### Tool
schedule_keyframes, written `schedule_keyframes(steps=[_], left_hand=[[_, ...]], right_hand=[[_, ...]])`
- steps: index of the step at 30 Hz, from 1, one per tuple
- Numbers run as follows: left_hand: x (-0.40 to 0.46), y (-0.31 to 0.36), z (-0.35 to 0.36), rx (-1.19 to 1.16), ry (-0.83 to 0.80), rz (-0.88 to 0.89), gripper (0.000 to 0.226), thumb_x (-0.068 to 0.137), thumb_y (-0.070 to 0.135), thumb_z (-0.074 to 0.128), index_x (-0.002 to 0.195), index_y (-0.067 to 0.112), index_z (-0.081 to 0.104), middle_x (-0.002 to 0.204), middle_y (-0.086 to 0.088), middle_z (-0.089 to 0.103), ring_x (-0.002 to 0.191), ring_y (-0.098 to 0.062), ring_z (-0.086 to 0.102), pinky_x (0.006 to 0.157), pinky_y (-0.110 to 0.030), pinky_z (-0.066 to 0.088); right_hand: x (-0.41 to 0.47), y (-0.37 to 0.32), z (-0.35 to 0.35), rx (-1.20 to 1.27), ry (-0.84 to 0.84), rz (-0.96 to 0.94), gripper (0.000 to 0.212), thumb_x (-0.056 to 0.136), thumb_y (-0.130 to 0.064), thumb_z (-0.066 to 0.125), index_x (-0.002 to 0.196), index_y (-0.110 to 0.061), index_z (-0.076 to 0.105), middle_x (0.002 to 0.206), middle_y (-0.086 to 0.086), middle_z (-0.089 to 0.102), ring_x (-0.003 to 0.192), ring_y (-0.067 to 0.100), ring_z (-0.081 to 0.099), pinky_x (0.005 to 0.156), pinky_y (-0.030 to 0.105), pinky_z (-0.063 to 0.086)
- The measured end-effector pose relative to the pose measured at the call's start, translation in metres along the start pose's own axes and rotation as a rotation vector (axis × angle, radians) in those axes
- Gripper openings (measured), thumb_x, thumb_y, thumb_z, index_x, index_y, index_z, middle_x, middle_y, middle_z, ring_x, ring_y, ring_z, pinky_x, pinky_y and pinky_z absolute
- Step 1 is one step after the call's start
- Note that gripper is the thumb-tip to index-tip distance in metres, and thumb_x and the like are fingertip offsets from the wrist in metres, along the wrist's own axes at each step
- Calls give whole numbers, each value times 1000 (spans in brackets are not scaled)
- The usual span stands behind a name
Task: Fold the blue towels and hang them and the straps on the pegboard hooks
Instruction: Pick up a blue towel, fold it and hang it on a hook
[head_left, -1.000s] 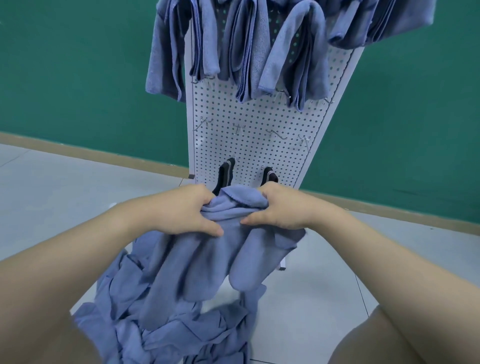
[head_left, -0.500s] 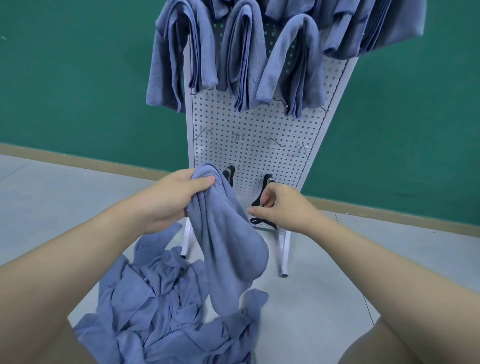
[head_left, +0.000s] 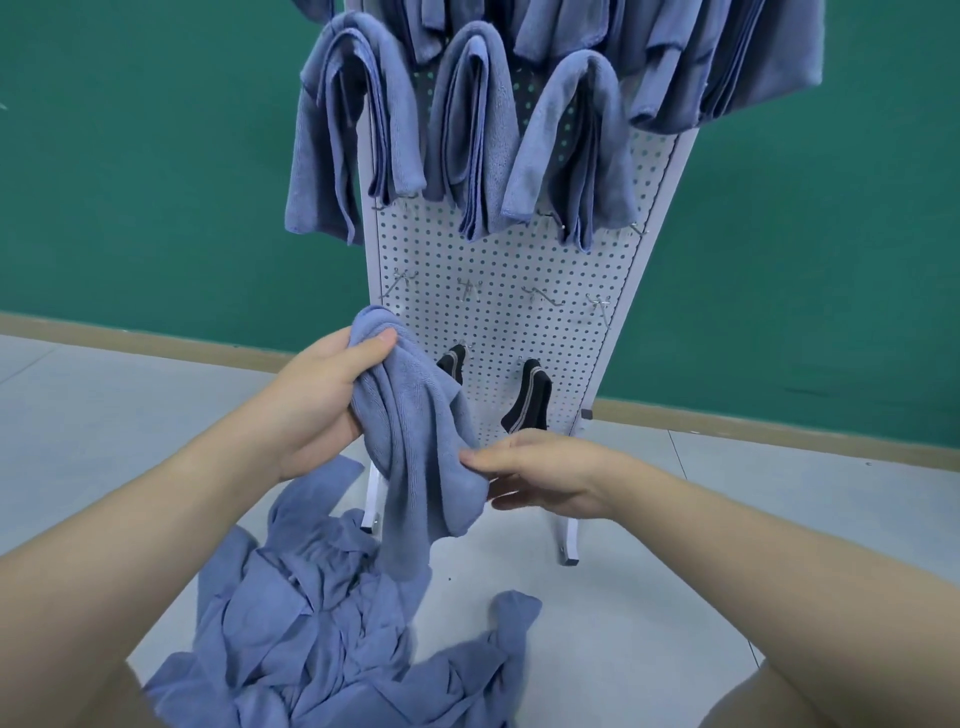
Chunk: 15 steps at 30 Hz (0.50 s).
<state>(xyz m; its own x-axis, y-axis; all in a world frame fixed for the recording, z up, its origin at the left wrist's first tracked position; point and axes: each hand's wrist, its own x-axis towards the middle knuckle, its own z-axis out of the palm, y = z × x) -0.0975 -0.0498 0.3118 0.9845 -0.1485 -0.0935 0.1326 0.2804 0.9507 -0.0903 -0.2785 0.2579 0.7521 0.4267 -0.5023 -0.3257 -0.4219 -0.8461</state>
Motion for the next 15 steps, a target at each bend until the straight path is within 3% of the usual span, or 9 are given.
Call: schedule_keyframes(steps=[2, 5, 9, 12, 15], left_hand=[[-1, 1, 0, 7, 9, 7, 22, 108, 20, 46, 114, 8, 64, 103, -7, 76, 95, -17, 74, 77, -29, 61], [0, 0, -2, 89, 31, 18, 21, 108, 20, 47, 112, 10, 65, 102, -4, 77, 96, -15, 73, 83, -31, 57], [6, -5, -10, 281, 112, 6, 26, 107, 24, 53, 115, 3, 65, 115, -13, 75, 109, -22, 71, 102, -43, 53], [8, -7, -15, 375, 138, -5, 24, 106, 24, 57, 108, 4, 69, 110, -13, 77, 100, -19, 72, 95, -38, 55], [9, -8, -23, 459, 167, -6, 22, 102, 25, 63, 101, 6, 73, 99, -7, 79, 92, -17, 71, 84, -31, 55]], right_hand=[[2, 0, 5, 104, 11, -50, 25, 100, -25, 66, 76, -19, 67, 83, 1, 67, 76, 13, 61, 81, 24, 48], [4, -5, 7, 185, 81, -120, 30, 99, -17, 66, 70, -22, 70, 80, -1, 68, 77, 13, 62, 82, 25, 51], [1, -16, 2, 331, 169, -209, 23, 102, -17, 63, 78, -18, 64, 88, 3, 68, 87, 20, 64, 92, 32, 52], [-1, -21, -6, 397, 235, -236, 19, 103, -19, 61, 85, -17, 66, 86, 2, 69, 82, 18, 63, 87, 30, 52], [-3, -23, -14, 418, 343, -234, 15, 104, -22, 61, 109, -10, 70, 104, 8, 72, 95, 22, 64, 101, 40, 50]])
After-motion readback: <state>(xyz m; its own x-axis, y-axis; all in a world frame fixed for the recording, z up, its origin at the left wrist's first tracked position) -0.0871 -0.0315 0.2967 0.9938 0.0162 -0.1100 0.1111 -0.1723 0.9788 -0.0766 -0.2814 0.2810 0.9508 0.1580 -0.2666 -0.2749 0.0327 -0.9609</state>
